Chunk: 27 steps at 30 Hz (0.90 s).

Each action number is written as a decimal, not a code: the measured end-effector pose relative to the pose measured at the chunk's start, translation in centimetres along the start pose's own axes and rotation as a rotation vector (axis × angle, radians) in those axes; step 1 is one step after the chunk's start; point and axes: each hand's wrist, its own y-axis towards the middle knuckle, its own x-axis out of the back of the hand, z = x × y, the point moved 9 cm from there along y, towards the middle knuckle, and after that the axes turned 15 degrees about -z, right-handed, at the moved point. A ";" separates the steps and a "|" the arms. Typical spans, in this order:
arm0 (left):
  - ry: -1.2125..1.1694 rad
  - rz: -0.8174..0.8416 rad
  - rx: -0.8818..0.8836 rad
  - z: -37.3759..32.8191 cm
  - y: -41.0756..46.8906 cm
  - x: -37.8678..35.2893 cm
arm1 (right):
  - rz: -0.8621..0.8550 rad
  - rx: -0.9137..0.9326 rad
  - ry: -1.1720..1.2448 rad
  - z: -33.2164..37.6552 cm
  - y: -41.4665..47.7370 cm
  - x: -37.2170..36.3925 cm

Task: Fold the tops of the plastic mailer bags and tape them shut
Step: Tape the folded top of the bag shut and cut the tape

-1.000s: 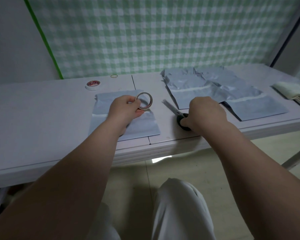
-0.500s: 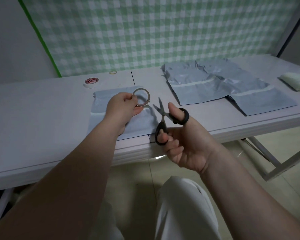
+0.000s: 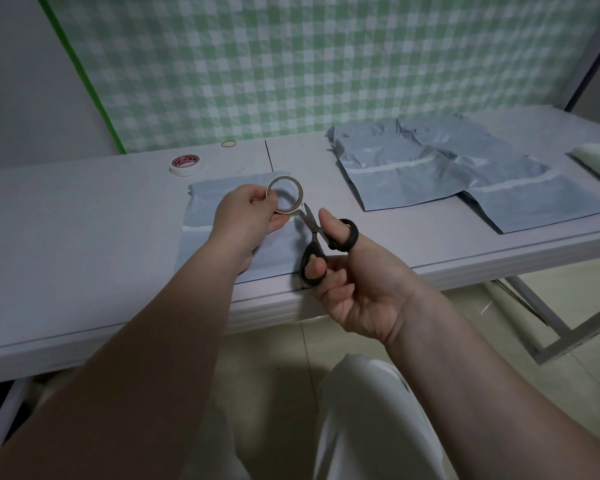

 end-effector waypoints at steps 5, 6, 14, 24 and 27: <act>-0.003 0.000 -0.003 -0.1 -0.1 0.1 | -0.016 0.013 -0.029 0.4 0.4 -0.1; -0.006 0.000 -0.001 -0.1 -0.1 0.1 | -0.019 0.015 -0.033 0.4 0.5 -0.1; -0.009 0.019 -0.006 -0.2 -0.3 0.0 | -0.039 0.026 -0.030 0.9 1.0 -0.2; -0.010 0.037 -0.008 -0.3 -0.4 0.0 | -0.027 0.013 -0.040 0.8 1.2 -0.5; -0.011 0.035 -0.001 -0.4 -0.5 0.0 | -0.040 0.028 -0.048 0.9 1.3 -0.4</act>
